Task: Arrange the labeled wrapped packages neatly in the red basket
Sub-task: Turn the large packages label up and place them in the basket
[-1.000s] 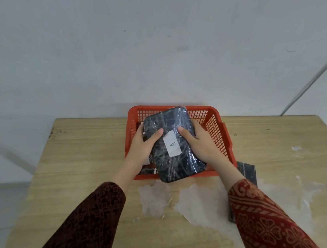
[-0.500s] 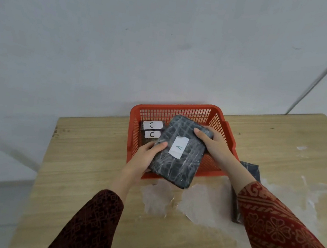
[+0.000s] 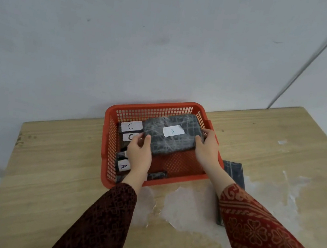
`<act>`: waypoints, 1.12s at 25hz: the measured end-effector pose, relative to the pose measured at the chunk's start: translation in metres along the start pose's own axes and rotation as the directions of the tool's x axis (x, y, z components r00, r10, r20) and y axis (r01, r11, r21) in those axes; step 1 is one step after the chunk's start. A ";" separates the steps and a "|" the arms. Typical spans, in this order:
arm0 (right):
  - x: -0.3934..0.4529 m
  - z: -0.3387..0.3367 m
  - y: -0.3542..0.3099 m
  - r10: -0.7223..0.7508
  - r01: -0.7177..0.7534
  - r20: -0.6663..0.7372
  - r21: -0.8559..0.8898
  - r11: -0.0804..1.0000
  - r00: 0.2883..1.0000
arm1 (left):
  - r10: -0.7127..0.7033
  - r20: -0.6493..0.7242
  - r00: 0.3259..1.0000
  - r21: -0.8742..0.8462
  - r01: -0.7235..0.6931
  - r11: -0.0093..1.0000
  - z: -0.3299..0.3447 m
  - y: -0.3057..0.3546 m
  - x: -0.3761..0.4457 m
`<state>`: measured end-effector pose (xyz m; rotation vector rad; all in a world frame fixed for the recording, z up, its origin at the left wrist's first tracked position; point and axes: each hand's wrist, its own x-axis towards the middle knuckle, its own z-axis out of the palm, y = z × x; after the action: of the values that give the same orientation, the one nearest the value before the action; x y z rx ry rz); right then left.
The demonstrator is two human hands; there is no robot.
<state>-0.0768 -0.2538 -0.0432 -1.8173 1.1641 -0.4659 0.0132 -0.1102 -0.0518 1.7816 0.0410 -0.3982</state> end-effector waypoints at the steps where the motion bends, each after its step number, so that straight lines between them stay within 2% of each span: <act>1: 0.004 0.001 0.002 -0.007 0.009 0.045 -0.033 0.999 0.999 | 0.020 0.071 0.997 0.046 -0.023 0.999 0.005 0.000 0.005; 3: 0.012 0.006 0.006 -0.048 0.070 0.141 -0.154 0.986 0.989 | 0.068 0.220 0.973 0.110 -0.094 0.989 0.013 -0.003 0.014; 5: 0.017 0.012 0.009 -0.124 0.172 0.186 -0.274 0.946 0.975 | 0.133 0.315 0.940 0.208 -0.205 0.956 0.020 -0.009 0.021; 7: 0.021 0.016 0.012 -0.214 0.272 0.203 -0.324 0.906 0.956 | 0.165 0.348 0.923 0.309 -0.279 0.909 0.026 -0.014 0.028; 10: 0.022 0.019 0.021 -0.315 0.403 0.257 -0.473 0.783 0.914 | 0.161 0.369 0.915 0.367 -0.303 0.879 0.032 -0.020 0.031; 13: 0.012 0.019 0.028 -0.342 0.482 0.342 -0.560 0.673 0.875 | 0.154 0.375 0.914 0.394 -0.307 0.866 0.036 -0.021 0.034; 15: 0.001 0.016 0.028 -0.318 0.497 0.389 -0.568 0.656 0.864 | 0.134 0.365 0.921 0.414 -0.289 0.863 0.038 -0.019 0.033; 17: -0.013 0.005 0.027 -0.361 0.513 0.372 -0.513 0.688 0.855 | 0.142 0.327 0.934 0.443 -0.284 0.851 0.041 -0.014 0.027; 20: -0.040 -0.028 0.037 -0.503 0.542 0.203 -0.345 0.766 0.840 | 0.305 0.289 0.907 0.386 -0.402 0.830 0.049 -0.003 -0.004; 22: -0.051 -0.056 0.053 -0.478 0.473 0.037 -0.230 0.851 0.878 | 0.505 0.312 0.805 0.262 -0.584 0.768 0.055 0.002 -0.039; 24: -0.048 -0.085 0.074 -0.334 0.318 -0.071 -0.177 0.931 0.940 | 0.605 0.405 0.685 0.130 -0.698 0.704 0.062 -0.002 -0.085; 26: -0.033 -0.106 0.099 -0.138 0.125 -0.046 -0.214 0.969 0.989 | 0.584 0.551 0.596 0.035 -0.715 0.698 0.069 -0.018 -0.127; 28: -0.023 -0.118 0.119 0.080 -0.059 0.077 -0.250 0.966 0.994 | 0.517 0.668 0.535 0.024 -0.710 0.703 0.078 -0.041 -0.156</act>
<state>-0.2330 -0.3094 -0.0782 -1.9799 1.2667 -0.2055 -0.1619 -0.1458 -0.0604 1.7249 -1.1803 -0.4532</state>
